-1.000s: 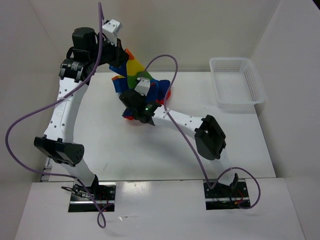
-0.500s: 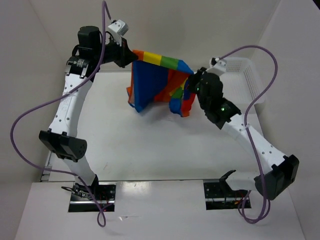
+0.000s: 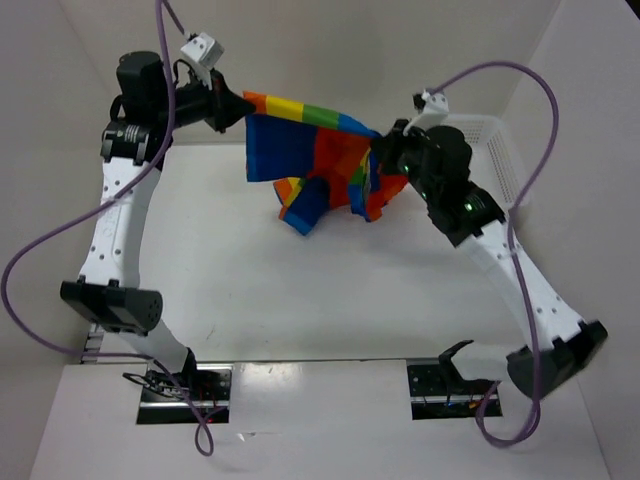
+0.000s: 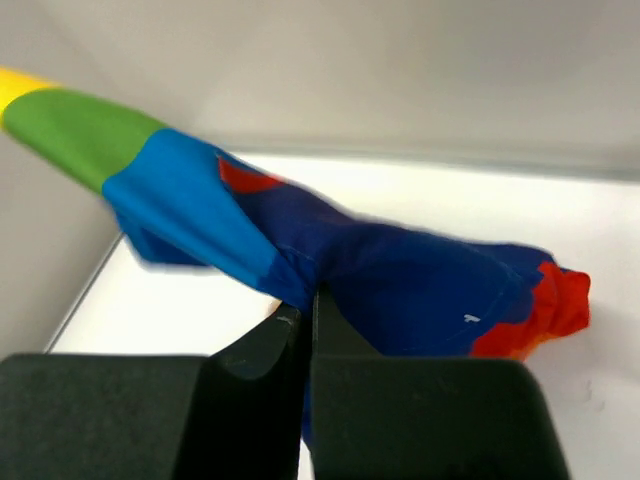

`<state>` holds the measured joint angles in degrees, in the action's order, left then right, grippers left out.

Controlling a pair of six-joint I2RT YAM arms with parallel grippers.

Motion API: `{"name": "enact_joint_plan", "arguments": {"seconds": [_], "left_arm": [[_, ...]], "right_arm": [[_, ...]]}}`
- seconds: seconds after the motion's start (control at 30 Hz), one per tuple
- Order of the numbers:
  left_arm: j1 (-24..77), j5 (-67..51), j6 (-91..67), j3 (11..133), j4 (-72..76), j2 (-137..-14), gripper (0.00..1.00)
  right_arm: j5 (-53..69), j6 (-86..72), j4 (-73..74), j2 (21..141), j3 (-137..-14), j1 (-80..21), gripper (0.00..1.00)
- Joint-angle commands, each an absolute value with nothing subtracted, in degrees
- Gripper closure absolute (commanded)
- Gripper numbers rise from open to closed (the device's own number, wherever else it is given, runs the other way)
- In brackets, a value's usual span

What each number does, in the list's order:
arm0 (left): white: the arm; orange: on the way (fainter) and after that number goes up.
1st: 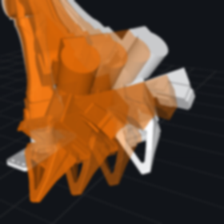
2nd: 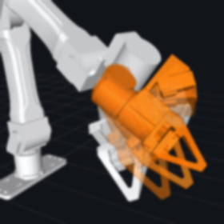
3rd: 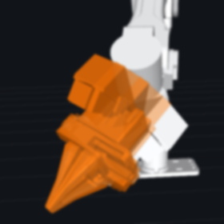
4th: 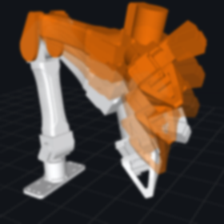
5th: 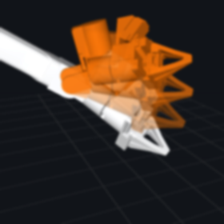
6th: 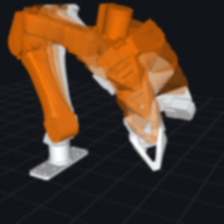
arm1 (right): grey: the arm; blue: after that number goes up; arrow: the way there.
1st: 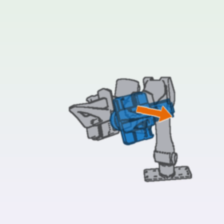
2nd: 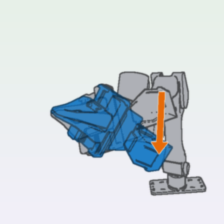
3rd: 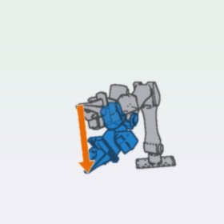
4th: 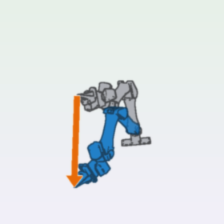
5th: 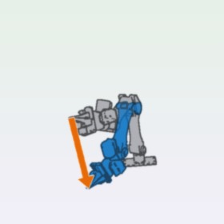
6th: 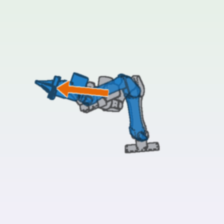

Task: Fold and stack the shorts
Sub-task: Fold the shorts

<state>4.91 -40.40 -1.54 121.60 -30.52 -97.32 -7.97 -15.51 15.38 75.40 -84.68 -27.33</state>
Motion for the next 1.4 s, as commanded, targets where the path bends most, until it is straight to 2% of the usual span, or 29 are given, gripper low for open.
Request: {"name": "enact_joint_plan", "arguments": {"seconds": [0.0,0.07,0.1,0.13,0.17,0.2,0.23,0.27,0.3,0.37,0.43,0.5,0.6,0.63,0.8,0.97,1.3,1.37], "left_arm": [[0.3,-35.7,0.0,113.0,-24.9,-89.1,1.00],[-0.3,-35.7,0.0,105.5,-23.2,-86.2,1.00],[-0.3,-36.3,0.0,102.6,-22.4,-85.2,1.00],[-0.3,-37.1,0.0,99.6,-21.5,-84.1,1.00],[-0.3,-37.1,0.0,96.7,-20.3,-82.2,1.00],[-0.3,-37.1,0.0,90.6,-19.8,-81.2,1.00],[-0.3,-37.1,0.0,87.8,-19.8,-80.3,1.00],[-0.3,-37.1,0.0,85.6,-19.2,-79.1,1.00],[-0.3,-37.1,0.0,83.5,-19.2,-78.6,1.00],[-0.8,-36.6,0.0,80.3,-18.5,-78.6,1.00],[-0.8,-35.9,0.0,80.3,-19.1,-78.6,1.00],[-0.8,-35.4,0.0,80.9,-19.8,-78.6,1.00],[-0.8,-35.4,0.0,81.5,-21.1,-79.9,1.00],[-0.8,-35.4,0.0,82.0,-21.1,-80.5,1.00],[-0.8,-35.4,0.0,82.0,-21.1,-80.5,1.00],[-0.8,-35.4,0.0,83.3,-21.1,-82.3,1.00],[-0.8,-37.3,0.0,84.0,-23.0,-83.3,1.00],[-0.8,-37.3,0.0,84.0,-23.0,-83.3,1.00]], "right_arm": [[-11.5,-17.0,21.5,61.4,-78.9,-25.5,0.99],[-10.1,-17.1,26.0,60.6,-77.8,-25.5,0.99],[-9.1,-17.7,27.3,60.6,-77.2,-25.5,0.93],[-8.4,-18.4,29.2,60.0,-74.6,-25.5,0.81],[-7.3,-19.2,29.9,60.0,-73.1,-25.5,0.46],[-7.3,-22.0,29.9,58.4,-68.9,-25.5,0.31],[-7.3,-24.0,29.9,57.3,-66.5,-25.5,0.22],[-6.7,-26.3,29.9,56.3,-64.2,-25.5,0.09],[-6.7,-31.2,29.9,55.3,-59.5,-25.5,0.05],[-0.3,-35.3,28.3,53.4,-54.9,-23.2,0.05],[5.0,-37.5,28.3,53.4,-51.0,-20.0,0.16],[9.1,-38.2,29.4,54.7,-49.6,-20.0,0.21],[8.2,-36.3,30.8,55.9,-49.6,-23.9,0.24],[8.2,-36.3,30.8,56.6,-49.6,-28.1,0.26],[-0.3,-38.2,32.8,61.8,-51.5,-43.0,0.18],[-9.0,-40.8,32.8,67.6,-53.4,-57.9,0.16],[-26.8,-44.4,26.4,81.3,-54.3,-73.4,0.16],[-30.0,-45.6,25.8,84.2,-56.0,-75.1,0.13]]}}
